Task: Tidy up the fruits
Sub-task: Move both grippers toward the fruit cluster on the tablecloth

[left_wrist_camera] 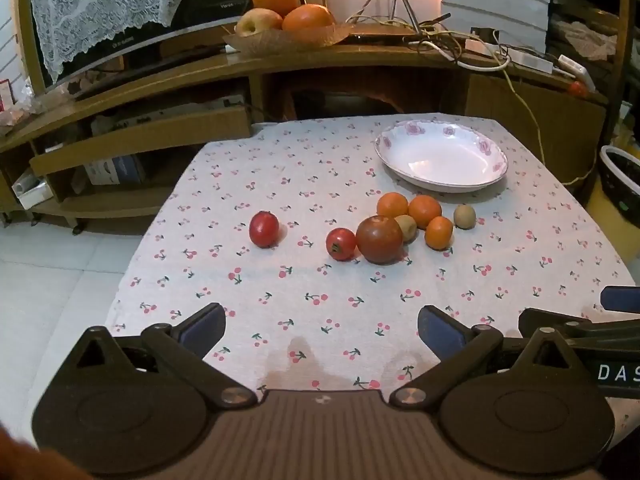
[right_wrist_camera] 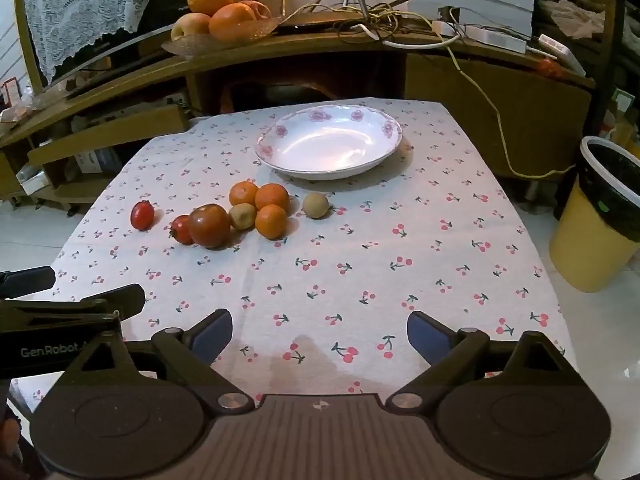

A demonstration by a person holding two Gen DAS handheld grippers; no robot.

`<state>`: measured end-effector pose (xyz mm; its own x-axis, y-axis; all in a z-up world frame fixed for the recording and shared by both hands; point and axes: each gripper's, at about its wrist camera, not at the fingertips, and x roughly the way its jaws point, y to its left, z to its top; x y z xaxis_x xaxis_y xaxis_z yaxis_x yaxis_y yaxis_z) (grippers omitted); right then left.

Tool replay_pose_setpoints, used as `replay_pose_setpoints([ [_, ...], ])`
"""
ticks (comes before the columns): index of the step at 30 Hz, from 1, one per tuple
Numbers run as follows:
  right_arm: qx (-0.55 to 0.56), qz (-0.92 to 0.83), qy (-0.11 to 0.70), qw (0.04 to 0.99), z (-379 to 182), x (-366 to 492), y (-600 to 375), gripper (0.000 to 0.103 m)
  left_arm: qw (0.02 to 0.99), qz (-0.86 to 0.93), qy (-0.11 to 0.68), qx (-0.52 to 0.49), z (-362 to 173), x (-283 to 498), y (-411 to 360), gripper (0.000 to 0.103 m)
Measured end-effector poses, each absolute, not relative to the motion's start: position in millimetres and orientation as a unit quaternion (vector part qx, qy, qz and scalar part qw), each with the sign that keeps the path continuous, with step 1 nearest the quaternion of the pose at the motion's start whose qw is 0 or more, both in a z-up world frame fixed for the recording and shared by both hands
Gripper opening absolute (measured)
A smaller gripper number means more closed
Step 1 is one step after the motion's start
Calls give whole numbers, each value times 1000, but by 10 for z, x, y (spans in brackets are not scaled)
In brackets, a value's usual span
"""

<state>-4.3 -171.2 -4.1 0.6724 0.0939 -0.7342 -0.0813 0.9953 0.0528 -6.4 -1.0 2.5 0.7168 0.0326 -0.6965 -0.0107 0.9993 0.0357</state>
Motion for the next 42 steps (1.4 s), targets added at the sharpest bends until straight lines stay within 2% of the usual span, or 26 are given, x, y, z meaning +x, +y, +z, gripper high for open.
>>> replay_pose_setpoints([
  [11,15,67,397,915,91,-24,-1701,89,934,12,356,35,181,-31,-42,103],
  [18,7,88,417,905,55,203,-1625,87,927,-5,374,26,49,252,68,103],
  [23,-1,110,441,891,-21,456,-1547,83,925,-23,374,55,-14,495,148,103],
  [30,-48,143,442,884,-156,766,-1349,79,917,-40,392,63,-141,725,334,102],
  [36,-37,171,440,881,-199,884,-1338,73,914,-72,391,80,-140,828,319,98],
  [42,-29,206,426,880,-169,960,-1299,72,914,-83,388,87,-91,882,454,98],
])
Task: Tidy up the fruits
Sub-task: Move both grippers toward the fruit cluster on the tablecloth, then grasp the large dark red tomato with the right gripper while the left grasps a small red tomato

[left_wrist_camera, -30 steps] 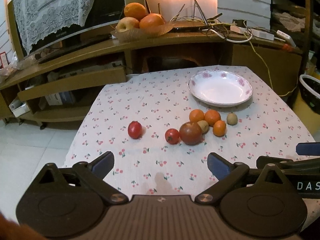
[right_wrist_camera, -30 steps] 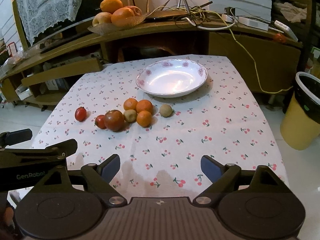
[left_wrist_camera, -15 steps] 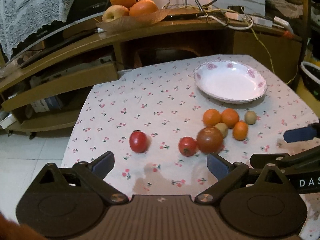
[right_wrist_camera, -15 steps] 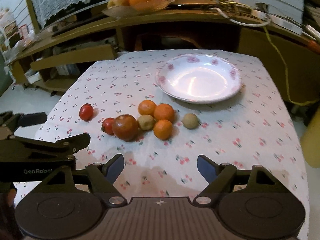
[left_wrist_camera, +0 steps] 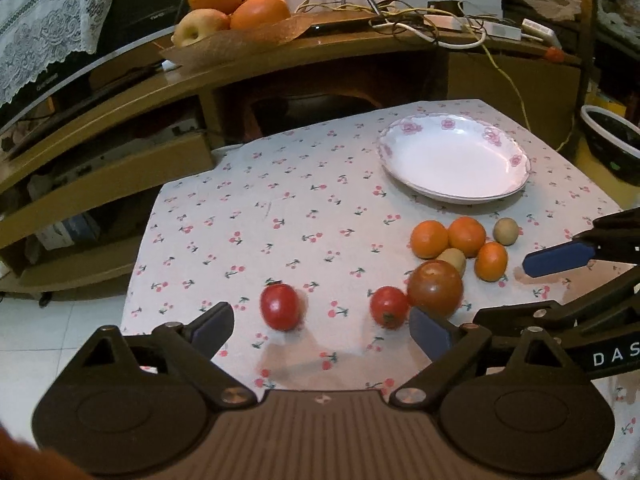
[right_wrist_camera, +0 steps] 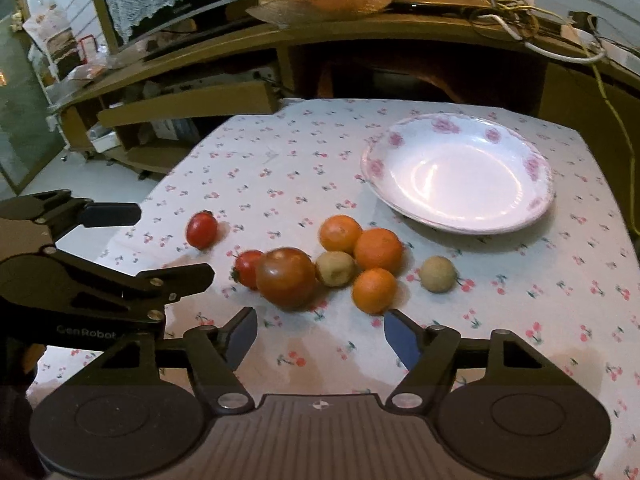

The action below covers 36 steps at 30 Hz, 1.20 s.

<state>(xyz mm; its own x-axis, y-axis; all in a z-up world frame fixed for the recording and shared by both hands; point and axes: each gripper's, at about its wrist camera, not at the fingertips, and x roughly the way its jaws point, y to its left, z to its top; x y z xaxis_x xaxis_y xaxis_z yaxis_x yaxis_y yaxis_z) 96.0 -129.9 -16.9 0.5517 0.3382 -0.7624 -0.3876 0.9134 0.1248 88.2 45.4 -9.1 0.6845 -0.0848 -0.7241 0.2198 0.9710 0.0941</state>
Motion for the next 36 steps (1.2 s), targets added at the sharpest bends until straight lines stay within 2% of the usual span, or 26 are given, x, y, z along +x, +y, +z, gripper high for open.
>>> replay_pose_setpoints([
  [8,-29,250,419,872,-223,1060,-1089,61,913,-71,394,78,-146,923,667,98],
  [13,-24,251,421,871,-263,1132,-1014,46,914,-79,392,64,-144,917,782,99],
  [17,0,243,429,870,-294,1248,-1062,46,910,-87,401,58,-175,927,788,99],
  [28,-27,237,435,868,-356,1288,-958,48,904,-118,405,69,-207,918,624,99],
  [31,-33,233,441,866,-349,1292,-972,42,903,-125,404,78,-216,923,557,99],
  [36,-27,230,454,860,-291,1234,-1073,41,898,-153,401,94,-248,947,404,99],
])
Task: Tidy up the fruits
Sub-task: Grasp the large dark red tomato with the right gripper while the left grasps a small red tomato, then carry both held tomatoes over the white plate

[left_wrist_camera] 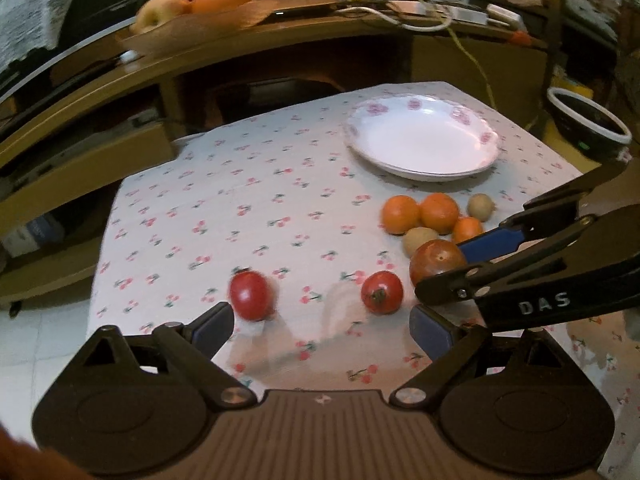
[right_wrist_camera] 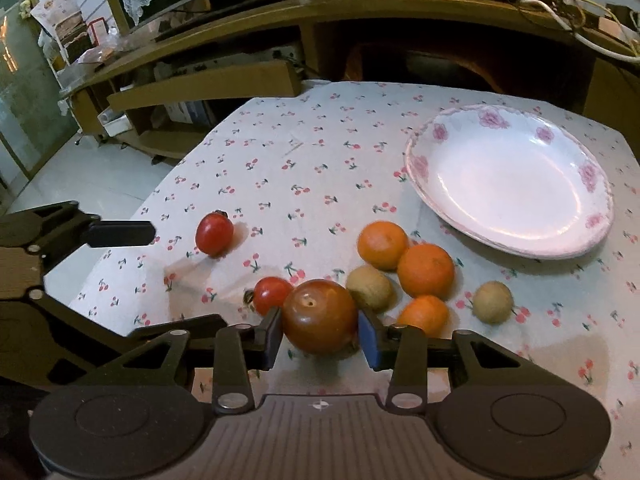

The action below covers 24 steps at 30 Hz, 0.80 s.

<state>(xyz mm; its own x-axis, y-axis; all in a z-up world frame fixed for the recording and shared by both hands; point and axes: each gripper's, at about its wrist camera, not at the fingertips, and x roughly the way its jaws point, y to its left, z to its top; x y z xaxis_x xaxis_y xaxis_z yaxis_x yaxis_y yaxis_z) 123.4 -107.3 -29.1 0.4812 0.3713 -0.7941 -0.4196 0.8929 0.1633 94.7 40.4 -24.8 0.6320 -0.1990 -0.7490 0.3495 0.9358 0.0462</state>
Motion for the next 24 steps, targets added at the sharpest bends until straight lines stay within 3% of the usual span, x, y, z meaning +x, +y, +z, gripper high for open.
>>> replay_pose_setpoints([
  [4,-16,224,457,861,-219,1141,-1224,41,894,-172,399,112,-325,1010,223,98],
  [7,-8,209,464,861,-211,1103,-1365,41,886,-192,406,117,-388,1049,78,93],
  [12,5,199,475,857,-261,1030,-1573,42,878,-201,418,122,-477,1066,-62,71],
  [17,10,212,480,851,-247,965,-1618,42,880,-193,424,97,-491,1100,-31,60],
  [21,5,218,479,850,-260,937,-1619,42,878,-197,427,92,-466,1095,-48,41],
  [24,0,220,477,851,-253,921,-1615,42,875,-200,433,87,-453,1083,-45,32],
])
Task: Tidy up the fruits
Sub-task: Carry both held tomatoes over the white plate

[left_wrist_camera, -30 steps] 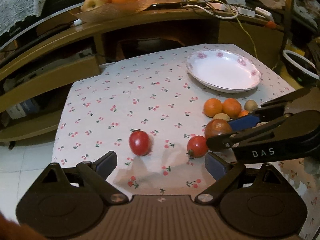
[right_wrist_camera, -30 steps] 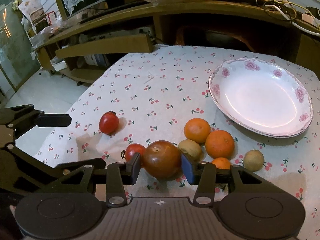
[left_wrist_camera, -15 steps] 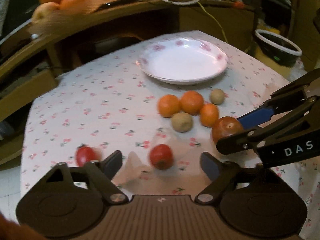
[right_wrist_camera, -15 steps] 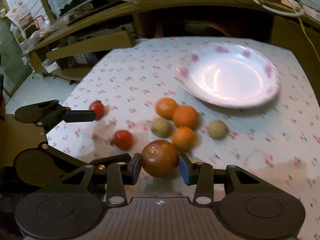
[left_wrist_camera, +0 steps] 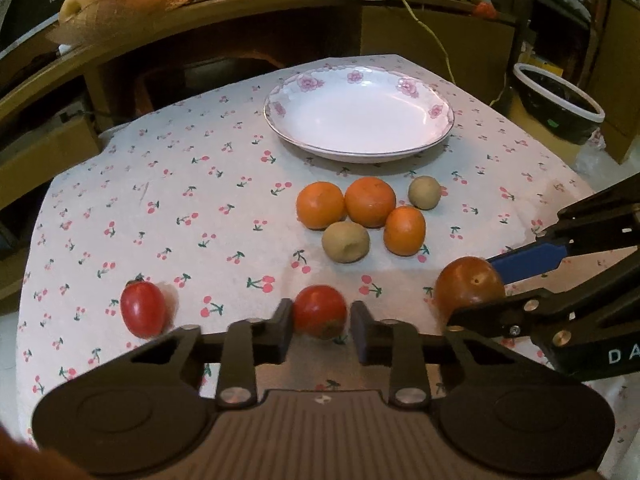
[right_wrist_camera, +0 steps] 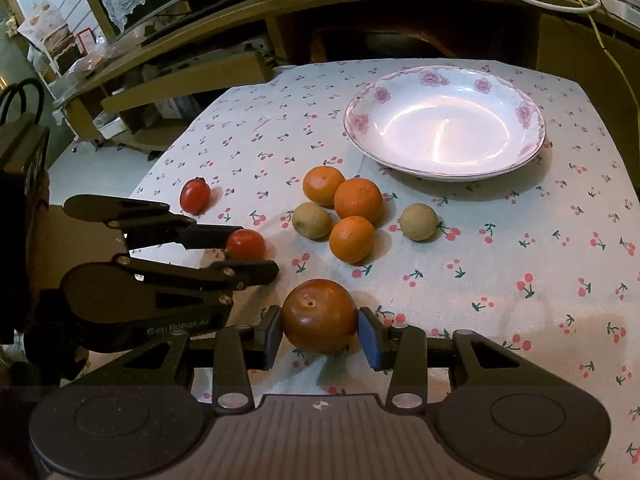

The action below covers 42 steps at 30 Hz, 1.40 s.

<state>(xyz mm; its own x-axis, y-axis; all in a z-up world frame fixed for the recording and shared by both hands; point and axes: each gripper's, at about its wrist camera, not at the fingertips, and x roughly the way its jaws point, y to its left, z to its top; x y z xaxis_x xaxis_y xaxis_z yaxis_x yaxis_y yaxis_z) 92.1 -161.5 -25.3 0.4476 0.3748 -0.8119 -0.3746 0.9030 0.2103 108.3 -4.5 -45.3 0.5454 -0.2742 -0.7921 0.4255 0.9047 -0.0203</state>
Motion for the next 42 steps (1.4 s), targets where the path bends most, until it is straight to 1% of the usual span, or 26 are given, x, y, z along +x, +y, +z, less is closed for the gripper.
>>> replay_pose_setpoints([
  [9,-18,246,466,850,-164,786,-1582,42,870,-217,435,82,-367,883,5,32],
  [14,-38,249,472,845,-252,763,-1518,42,864,-220,443,96,-434,851,-23,33],
  [19,-42,258,469,844,-264,789,-1495,45,863,-221,442,103,-456,845,-29,34],
  [20,-41,259,469,843,-272,784,-1496,45,863,-222,441,106,-456,845,-38,35],
  [22,-39,260,470,842,-291,789,-1500,49,863,-222,440,109,-456,843,-49,38],
  [24,-38,258,470,843,-304,806,-1494,52,864,-219,440,111,-457,851,-38,44],
  [27,-37,257,466,845,-311,824,-1483,53,865,-213,441,106,-466,864,-4,50],
  [31,-30,259,468,844,-332,845,-1491,53,867,-210,439,108,-475,863,3,54],
  [34,-24,260,469,844,-339,848,-1497,53,867,-210,439,107,-477,866,5,54],
  [35,-24,262,470,843,-338,851,-1497,51,867,-210,439,106,-477,865,2,53],
  [36,-23,263,471,842,-337,853,-1491,45,867,-212,440,105,-476,868,1,52],
  [37,-21,266,473,840,-334,857,-1485,44,866,-212,442,102,-476,877,3,52],
  [40,-21,258,476,840,-315,855,-1478,43,863,-214,448,95,-467,893,3,47],
  [42,-22,255,476,841,-308,847,-1477,43,862,-214,450,97,-456,888,-27,41],
])
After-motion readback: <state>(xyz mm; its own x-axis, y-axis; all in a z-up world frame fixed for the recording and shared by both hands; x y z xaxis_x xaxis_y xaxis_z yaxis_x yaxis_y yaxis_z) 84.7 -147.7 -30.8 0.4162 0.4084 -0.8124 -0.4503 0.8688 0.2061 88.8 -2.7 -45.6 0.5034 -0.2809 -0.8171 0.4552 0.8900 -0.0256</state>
